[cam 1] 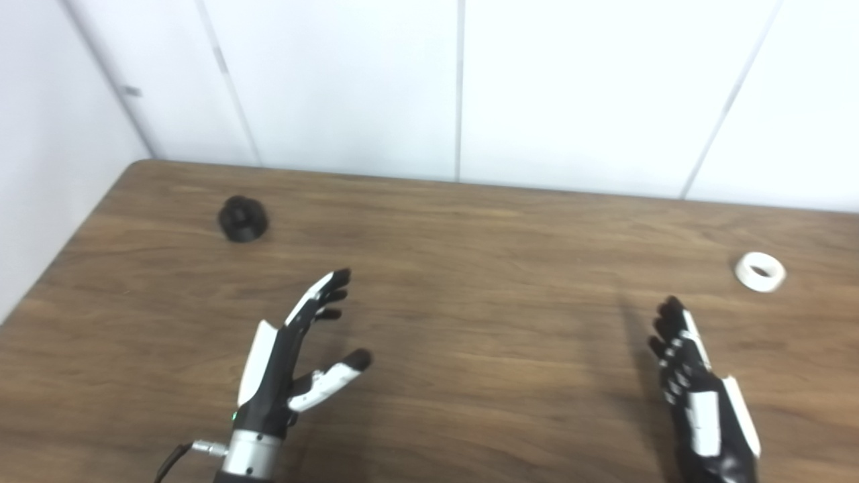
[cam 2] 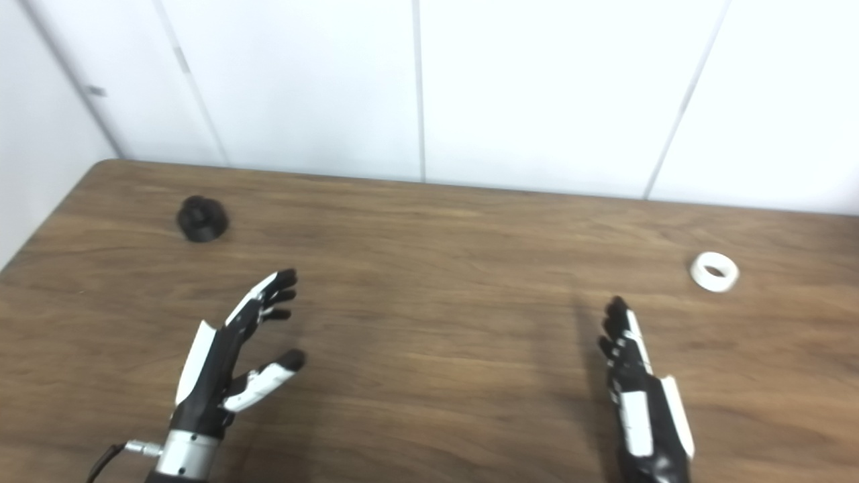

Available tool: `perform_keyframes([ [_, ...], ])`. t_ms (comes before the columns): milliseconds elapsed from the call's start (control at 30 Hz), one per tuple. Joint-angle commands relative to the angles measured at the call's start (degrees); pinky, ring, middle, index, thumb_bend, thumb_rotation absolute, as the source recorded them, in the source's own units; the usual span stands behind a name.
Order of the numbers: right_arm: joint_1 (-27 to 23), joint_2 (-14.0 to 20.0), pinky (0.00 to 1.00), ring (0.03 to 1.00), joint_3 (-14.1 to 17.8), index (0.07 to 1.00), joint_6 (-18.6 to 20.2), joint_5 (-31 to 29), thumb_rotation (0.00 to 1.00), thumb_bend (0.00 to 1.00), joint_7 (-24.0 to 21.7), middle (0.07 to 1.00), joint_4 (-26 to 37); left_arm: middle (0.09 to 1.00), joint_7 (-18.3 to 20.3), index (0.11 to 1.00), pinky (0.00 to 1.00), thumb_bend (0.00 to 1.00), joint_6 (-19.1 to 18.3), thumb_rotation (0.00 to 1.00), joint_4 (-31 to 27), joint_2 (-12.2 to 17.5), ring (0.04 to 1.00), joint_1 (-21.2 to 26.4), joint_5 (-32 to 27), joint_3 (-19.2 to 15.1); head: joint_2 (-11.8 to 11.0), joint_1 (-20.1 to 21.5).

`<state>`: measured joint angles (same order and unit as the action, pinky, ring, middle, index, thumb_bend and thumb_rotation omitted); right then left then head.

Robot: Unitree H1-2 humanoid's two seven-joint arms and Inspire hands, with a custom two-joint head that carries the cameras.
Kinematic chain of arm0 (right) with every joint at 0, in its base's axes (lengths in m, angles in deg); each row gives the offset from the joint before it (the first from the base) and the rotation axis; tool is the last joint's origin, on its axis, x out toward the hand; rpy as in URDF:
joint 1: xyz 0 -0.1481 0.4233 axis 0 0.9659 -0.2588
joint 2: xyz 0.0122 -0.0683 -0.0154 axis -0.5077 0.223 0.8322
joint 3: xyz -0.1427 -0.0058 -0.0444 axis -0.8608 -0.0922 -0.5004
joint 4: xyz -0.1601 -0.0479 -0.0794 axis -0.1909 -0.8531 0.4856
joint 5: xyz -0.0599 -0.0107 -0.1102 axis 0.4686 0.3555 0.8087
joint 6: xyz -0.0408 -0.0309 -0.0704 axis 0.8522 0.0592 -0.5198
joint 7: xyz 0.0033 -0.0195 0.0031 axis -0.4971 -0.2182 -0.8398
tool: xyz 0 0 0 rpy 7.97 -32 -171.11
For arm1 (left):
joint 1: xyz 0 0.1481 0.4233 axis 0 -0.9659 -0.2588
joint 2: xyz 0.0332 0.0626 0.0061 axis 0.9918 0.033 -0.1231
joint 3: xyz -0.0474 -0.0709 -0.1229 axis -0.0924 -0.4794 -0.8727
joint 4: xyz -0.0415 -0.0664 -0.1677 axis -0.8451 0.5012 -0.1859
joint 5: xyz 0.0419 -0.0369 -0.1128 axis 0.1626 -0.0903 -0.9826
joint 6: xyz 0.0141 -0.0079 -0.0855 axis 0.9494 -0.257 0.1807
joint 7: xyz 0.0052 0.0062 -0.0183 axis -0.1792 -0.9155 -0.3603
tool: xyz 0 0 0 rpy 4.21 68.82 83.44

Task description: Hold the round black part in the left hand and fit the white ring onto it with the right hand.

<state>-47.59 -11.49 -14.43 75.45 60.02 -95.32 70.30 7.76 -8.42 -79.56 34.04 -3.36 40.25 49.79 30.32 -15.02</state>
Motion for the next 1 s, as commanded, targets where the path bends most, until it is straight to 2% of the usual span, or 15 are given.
perform_keyframes([
  [0,5.14,3.31,1.0,1.0,0.42,1.0,-1.84,-1.18,1.0,0.8,-0.83,1.0,-1.36,0.849,-2.76,0.856,0.65,0.82,-0.71,0.68,-4.31,-1.44,0.8,2.26,4.81,-1.07,-0.53,-1.45],
  [133,4.73,4.17,1.0,1.0,1.1,1.0,-2.45,-2.48,1.0,0.78,-1.78,1.0,-2.51,0.87,-3.53,0.882,0.66,0.82,-4.7,0.69,-7.78,-1.53,0.81,4.4,12.36,-2.11,-1.98,-5.2],
  [233,4.27,5.25,1.0,1.0,1.54,1.0,-4.27,-2.61,1.0,0.8,-2.9,1.0,-4.08,0.859,-3.4,0.877,0.63,0.81,-8.91,0.61,-9.71,-1.66,0.79,6.57,17.09,-3.75,-3.02,-7.63],
  [400,3.08,7.11,1.0,1.0,2.18,1.0,-8.12,-4.96,1.0,0.85,-4.65,1.0,-8.41,0.858,-3.02,0.879,0.6,0.81,-15.77,0.61,-11.68,-1.41,0.782,9.8,26.94,-5.38,-4.95,-11.95],
  [567,2.22,7.4,1.0,1.0,3.08,1.0,-9.63,-6.05,1.0,0.87,-2.87,1.0,-10.66,0.887,-1.77,0.907,0.62,0.85,-21.01,0.61,-11.29,0.07,0.8,13.44,34.48,-5.63,-6.3,-16.33],
  [633,2.36,7.67,1.0,1.0,3.15,1.0,-8.8,-6.65,1.0,0.88,-2.65,1.0,-9.97,0.898,-1.43,0.922,0.69,0.87,-22.62,0.61,-10.89,0.95,0.839,14.86,36.98,-5.74,-6.58,-17.27],
  [800,2.87,8.54,1.0,1.0,3.17,1.0,-6.23,-8.68,1.0,0.85,-2.68,1.0,-8.36,0.926,0.76,0.956,0.77,0.93,-28.75,0.61,-9.63,2.44,0.904,18.2,44.31,-6.55,-6.93,-19.1],
  [833,2.87,8.72,1.0,1.0,3.21,1.0,-5.87,-9.0,1.0,0.84,-2.71,1.0,-8.25,0.942,1.44,0.964,0.83,0.94,-30.12,0.61,-9.18,2.72,0.928,18.77,45.82,-6.72,-6.92,-19.46],
  [967,2.77,9.32,1.0,1.0,3.23,1.0,-5.16,-10.09,1.0,0.79,-2.95,1.0,-8.16,0.97,3.96,0.977,0.95,0.94,-34.32,0.66,-6.04,4.63,0.974,20.3,49.57,-7.38,-6.46,-19.75],
])
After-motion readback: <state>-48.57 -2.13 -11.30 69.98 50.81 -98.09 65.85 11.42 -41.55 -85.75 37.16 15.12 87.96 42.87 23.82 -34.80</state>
